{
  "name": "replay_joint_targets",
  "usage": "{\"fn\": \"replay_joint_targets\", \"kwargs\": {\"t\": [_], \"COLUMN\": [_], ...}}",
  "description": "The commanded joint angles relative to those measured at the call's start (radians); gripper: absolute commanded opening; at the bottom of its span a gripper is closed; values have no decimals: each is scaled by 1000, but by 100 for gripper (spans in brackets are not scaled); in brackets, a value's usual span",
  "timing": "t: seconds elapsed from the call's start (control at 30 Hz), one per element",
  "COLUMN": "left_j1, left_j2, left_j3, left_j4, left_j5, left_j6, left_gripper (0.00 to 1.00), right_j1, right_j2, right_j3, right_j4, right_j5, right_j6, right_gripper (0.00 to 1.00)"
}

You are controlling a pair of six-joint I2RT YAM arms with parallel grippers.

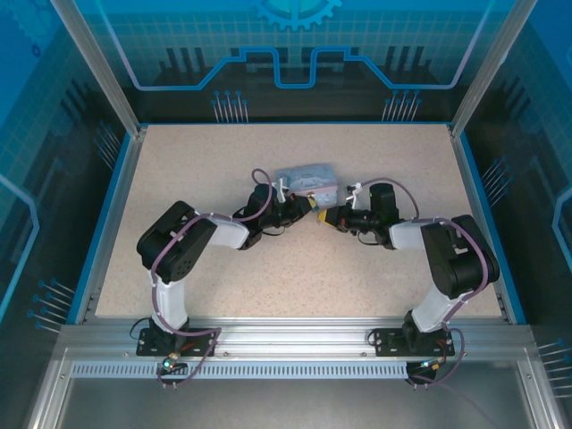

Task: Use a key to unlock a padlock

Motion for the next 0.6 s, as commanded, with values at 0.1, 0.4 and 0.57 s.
{"fn": "replay_joint_targets", "kwargs": {"t": [0.1, 0.4, 0.57], "left_j1": [-27, -29, -29], "left_j2": [-34, -33, -43], "left_j3": [-29, -25, -40], "left_j4": [-12, 6, 42], "left_j5": [95, 99, 94], "left_j6": [35, 26, 24], "left_gripper": [0, 0, 0], "right_j1": [-21, -33, -30], "right_j2": [-9, 10, 36], "right_j3": [-24, -30, -49], "right_j4": [59, 86, 134], "right_j5": [-33, -53, -61], "right_j6": [-49, -45, -21], "right_gripper": [0, 0, 0]}}
